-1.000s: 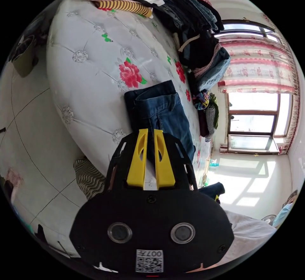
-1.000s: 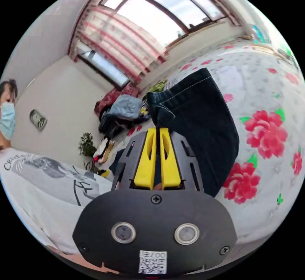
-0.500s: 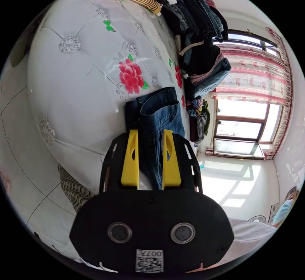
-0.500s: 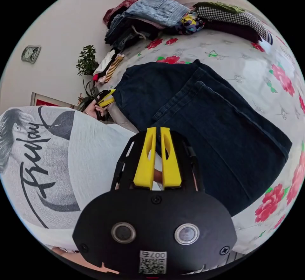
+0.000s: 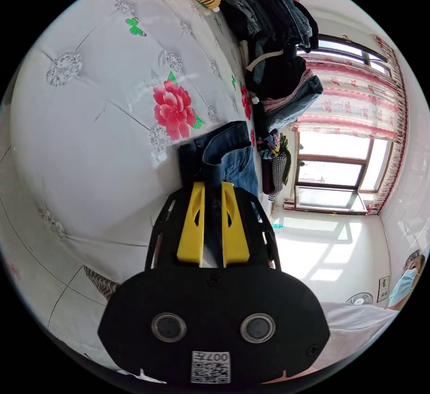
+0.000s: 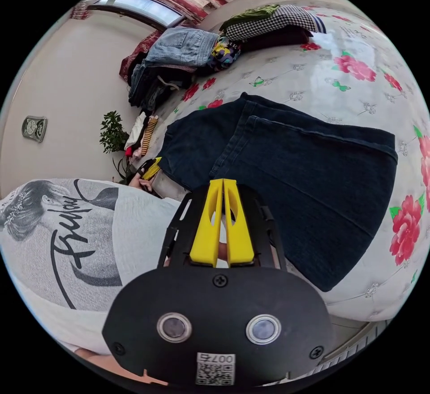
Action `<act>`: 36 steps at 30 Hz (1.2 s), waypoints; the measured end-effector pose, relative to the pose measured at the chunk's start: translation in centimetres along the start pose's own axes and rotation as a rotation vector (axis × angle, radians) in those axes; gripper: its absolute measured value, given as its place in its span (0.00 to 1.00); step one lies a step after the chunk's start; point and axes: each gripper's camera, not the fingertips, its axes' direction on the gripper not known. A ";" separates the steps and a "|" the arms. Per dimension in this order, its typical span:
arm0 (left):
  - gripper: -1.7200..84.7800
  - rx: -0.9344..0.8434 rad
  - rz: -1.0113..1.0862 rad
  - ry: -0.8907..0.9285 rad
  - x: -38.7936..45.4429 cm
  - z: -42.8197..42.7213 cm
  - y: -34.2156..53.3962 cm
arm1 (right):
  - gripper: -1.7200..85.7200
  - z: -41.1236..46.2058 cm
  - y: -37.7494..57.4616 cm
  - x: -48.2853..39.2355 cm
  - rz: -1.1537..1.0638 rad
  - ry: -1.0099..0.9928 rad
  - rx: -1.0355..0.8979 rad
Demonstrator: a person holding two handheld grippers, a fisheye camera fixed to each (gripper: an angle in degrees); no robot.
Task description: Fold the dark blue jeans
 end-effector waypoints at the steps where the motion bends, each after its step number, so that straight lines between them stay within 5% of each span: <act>1: 0.10 0.028 -0.009 -0.010 0.0 -0.8 0.1 | 0.02 -0.3 0.0 0.1 0.003 -0.007 0.016; 12: 0.07 0.107 -0.153 0.095 -1.0 0.9 -1.5 | 0.02 0.4 -0.7 0.6 -0.011 -0.063 0.014; 16: 0.03 0.050 0.017 0.239 2.7 1.7 -3.0 | 0.02 -0.5 -0.5 1.6 0.004 -0.066 0.038; 19: 0.04 -0.007 0.167 0.200 7.0 2.5 -3.3 | 0.02 -1.6 0.2 2.9 0.039 -0.085 0.082; 25: 0.16 0.022 0.075 -0.058 3.9 1.3 -2.2 | 0.02 -3.6 2.7 5.6 0.109 -0.135 0.171; 36: 0.20 0.058 -0.004 0.028 -1.5 -0.7 -0.4 | 0.02 -4.0 2.6 7.6 0.128 -0.136 0.121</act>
